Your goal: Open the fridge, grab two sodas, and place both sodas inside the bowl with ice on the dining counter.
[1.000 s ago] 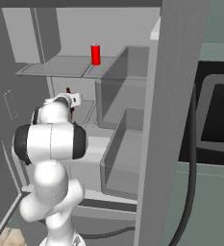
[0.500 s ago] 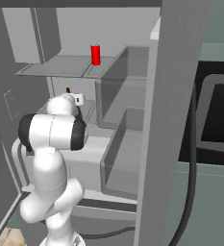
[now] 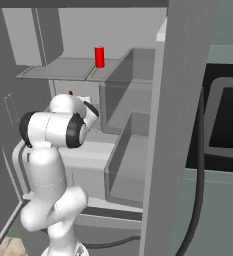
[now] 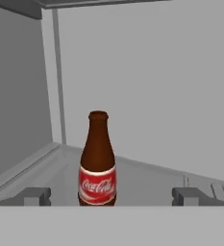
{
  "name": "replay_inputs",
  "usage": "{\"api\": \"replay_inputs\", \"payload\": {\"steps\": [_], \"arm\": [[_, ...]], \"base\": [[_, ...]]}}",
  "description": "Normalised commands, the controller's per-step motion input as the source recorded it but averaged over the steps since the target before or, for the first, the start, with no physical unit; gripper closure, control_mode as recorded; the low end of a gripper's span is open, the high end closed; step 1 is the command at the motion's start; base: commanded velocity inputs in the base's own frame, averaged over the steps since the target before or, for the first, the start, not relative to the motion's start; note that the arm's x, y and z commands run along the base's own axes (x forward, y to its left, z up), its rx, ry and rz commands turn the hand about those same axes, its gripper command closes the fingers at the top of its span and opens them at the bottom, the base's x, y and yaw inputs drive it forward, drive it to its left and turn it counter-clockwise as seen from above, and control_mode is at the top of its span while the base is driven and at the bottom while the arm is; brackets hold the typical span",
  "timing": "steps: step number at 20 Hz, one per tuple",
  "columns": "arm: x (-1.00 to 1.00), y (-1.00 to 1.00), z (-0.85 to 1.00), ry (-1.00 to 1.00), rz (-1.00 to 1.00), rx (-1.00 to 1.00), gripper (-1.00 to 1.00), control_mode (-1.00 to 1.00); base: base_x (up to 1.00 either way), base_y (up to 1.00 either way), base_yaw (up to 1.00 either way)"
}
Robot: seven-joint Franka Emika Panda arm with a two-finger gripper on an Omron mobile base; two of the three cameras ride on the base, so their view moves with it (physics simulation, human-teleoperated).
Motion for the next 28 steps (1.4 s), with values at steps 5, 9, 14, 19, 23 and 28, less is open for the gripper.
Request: {"api": "replay_inputs", "payload": {"steps": [5, 9, 14, 19, 23, 28], "arm": [[0.2, 0.04, -0.08, 0.0, 0.0, 0.0, -1.0, -1.0], [0.02, 0.27, -0.12, 0.0, 0.0, 0.0, -1.0, -1.0], [-0.1, 0.26, -0.1, 0.0, 0.0, 0.0, -1.0, -1.0], [-0.01, 0.08, -0.01, 0.0, 0.0, 0.0, -1.0, -1.0], [0.0, 0.03, -0.06, 0.0, 0.0, 0.0, -1.0, -1.0], [0.0, 0.17, -0.12, 0.0, 0.0, 0.0, -1.0, -1.0]], "base": [[0.0, 0.0, 0.0], [0.0, 0.0, 0.0], [0.0, 0.0, 0.0], [0.0, 0.0, 0.0], [0.0, 0.0, 0.0], [0.0, 0.0, 0.0]]}}
